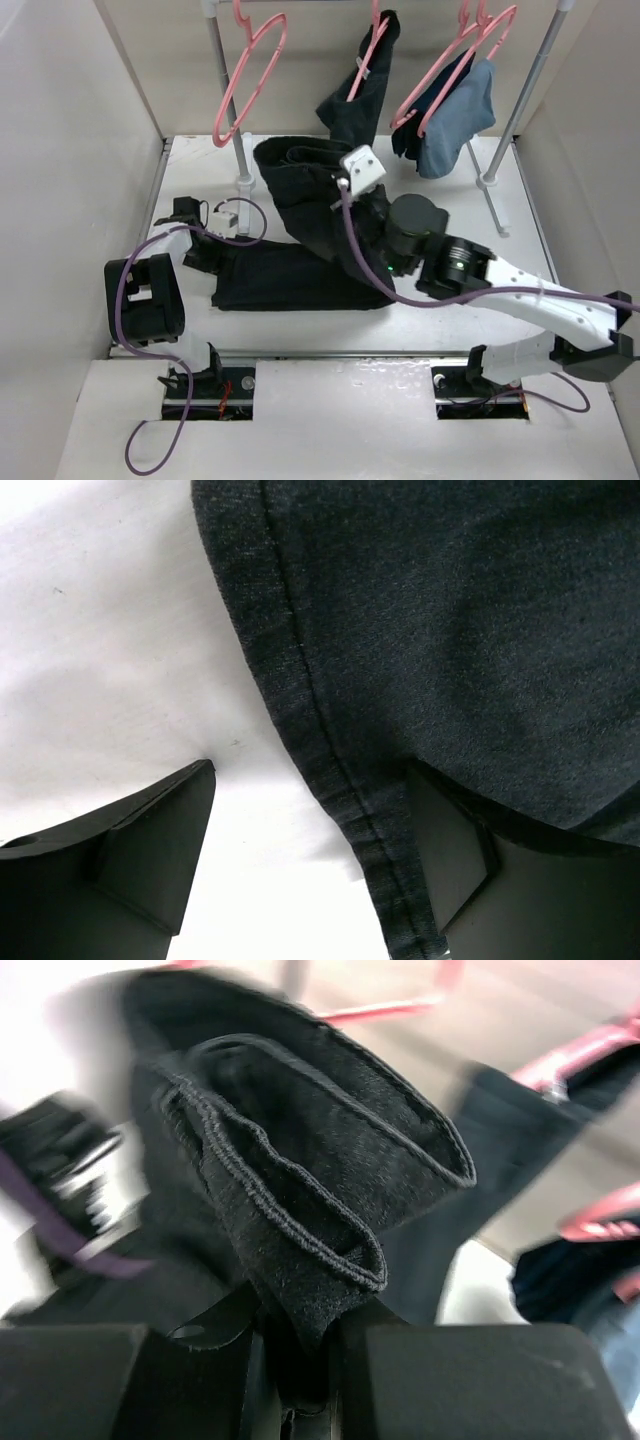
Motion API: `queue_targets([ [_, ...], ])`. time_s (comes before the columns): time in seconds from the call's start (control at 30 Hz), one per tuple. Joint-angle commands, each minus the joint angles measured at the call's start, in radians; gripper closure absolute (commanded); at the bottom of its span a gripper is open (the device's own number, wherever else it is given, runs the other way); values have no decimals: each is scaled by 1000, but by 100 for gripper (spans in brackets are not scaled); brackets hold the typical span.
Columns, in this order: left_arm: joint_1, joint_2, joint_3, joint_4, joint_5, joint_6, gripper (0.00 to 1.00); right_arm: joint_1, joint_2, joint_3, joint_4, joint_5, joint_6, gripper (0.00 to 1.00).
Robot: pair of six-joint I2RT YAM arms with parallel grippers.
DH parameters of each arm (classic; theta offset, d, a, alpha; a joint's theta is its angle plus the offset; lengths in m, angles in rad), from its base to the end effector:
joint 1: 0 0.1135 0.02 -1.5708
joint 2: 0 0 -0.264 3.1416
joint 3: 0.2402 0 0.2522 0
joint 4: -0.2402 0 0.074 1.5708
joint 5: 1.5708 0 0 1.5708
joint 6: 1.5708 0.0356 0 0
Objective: Place the trousers on the hanger
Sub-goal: Fold the trousers at the center of the board.
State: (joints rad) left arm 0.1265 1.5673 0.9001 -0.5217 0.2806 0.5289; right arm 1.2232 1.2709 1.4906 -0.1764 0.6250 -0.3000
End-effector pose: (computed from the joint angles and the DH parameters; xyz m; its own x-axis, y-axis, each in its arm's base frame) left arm 0.2879 0.0267 0.1726 -0.8043 0.3865 -0.4514 0.4482 0.8933 -0.0338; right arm 0.1118 0.2475 0.4821 0.1806 -0.2052 -0.9619 -0.5338 0.8010 -0.2710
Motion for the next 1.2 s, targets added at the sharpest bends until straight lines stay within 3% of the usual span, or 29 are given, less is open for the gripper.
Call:
queue_targets([
  [0.0, 2, 8, 33, -20, -8, -47, 26, -19, 97, 39, 296, 205, 7, 100],
  [0.23, 44, -18, 51, -69, -32, -86, 27, -19, 445, 186, 305, 369, 84, 100],
  [0.4, 44, -39, 42, -90, -63, -95, 27, -19, 400, 108, 305, 521, 194, 100],
  [0.6, 44, -29, 42, -101, -83, -104, 27, 22, 401, 42, 314, 482, 213, 100],
  [0.73, 44, -29, 63, -132, -69, -104, 27, 45, 466, 89, 288, 680, 203, 100],
  [0.97, 44, 14, 126, -194, 67, -35, 25, -47, 148, -122, 288, 763, 214, 100],
  [1.03, 32, 46, 144, -225, 113, -4, 18, -56, 25, -209, 269, 763, 203, 100],
  [1.17, -11, 74, 171, -259, 175, 36, 16, -56, -82, -279, 216, 763, 203, 100],
])
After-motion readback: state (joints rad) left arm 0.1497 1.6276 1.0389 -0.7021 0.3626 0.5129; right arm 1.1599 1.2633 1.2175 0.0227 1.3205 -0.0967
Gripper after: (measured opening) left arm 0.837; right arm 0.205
